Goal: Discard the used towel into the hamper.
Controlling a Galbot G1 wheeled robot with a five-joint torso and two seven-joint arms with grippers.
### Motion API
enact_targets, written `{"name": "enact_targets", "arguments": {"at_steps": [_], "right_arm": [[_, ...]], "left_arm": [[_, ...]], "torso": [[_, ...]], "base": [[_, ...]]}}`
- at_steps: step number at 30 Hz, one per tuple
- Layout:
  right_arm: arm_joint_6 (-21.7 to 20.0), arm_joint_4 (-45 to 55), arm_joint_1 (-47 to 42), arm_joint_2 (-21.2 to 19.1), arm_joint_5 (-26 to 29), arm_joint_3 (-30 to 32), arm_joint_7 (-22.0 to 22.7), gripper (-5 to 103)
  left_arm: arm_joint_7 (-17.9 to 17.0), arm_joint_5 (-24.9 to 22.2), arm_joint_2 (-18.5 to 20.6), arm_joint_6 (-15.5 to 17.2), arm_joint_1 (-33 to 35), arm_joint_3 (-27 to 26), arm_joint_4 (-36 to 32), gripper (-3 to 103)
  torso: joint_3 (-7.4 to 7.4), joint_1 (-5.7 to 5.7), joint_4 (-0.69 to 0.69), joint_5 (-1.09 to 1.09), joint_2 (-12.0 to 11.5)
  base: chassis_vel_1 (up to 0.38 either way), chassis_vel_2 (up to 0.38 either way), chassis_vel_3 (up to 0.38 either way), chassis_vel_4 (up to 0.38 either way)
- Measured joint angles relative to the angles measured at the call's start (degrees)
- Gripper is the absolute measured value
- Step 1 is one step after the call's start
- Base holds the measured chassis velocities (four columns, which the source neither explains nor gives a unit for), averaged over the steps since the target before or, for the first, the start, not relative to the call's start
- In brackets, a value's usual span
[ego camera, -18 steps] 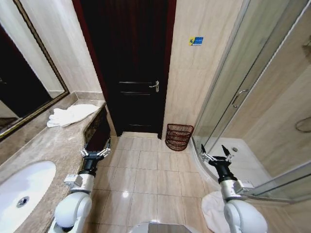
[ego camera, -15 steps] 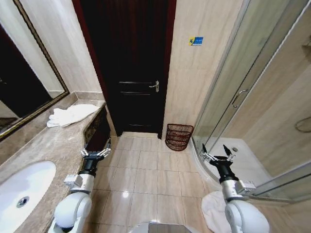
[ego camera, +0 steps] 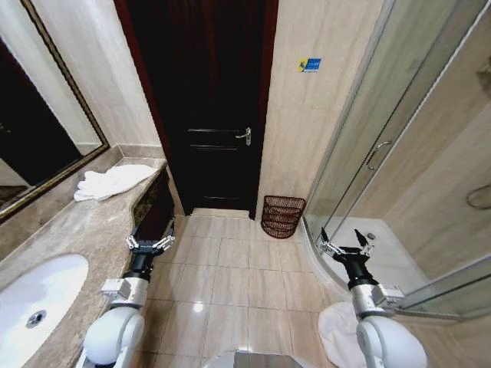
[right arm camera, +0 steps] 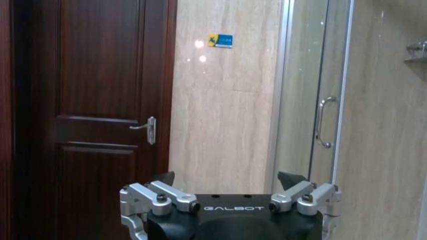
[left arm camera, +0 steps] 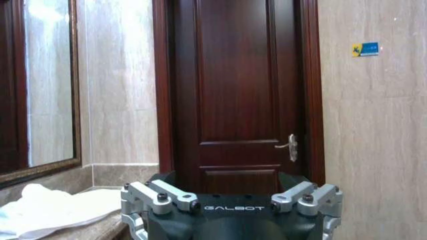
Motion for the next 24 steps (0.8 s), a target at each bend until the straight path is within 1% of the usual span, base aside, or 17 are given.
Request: {"name": "enact_targets", "arguments": {"at_steps": [10, 17, 24], "right_arm": [[-0.5, 0.3, -0.2, 0.0, -0.1, 0.1, -0.1, 100], [-0.8, 0.5, 0.0, 0.2, 0.1, 0.3, -1.4, 100], [-0.7, 0.4, 0.0, 0.3, 0.0, 0.4, -1.4, 100]], "left_arm": [[0.0, -0.2, 0.0, -0.1, 0.1, -0.1, 0.1, 100], [0.2, -0.3, 0.3, -0.1, 0.1, -0.1, 0.1, 100], [0.6, -0.3, 0.1, -0.1, 0.5, 0.0, 0.4, 100]], "torso": [[0.00, 0.00, 0.00, 0.00, 0.0], [0.00, 0.00, 0.00, 0.00, 0.0], [-0.01, -0.02, 0.00, 0.01, 0.0]], "base": [[0.000, 0.000, 0.000, 0.000], [0.000, 0.000, 0.000, 0.000], [-0.017, 0.016, 0.018, -0.017]]}}
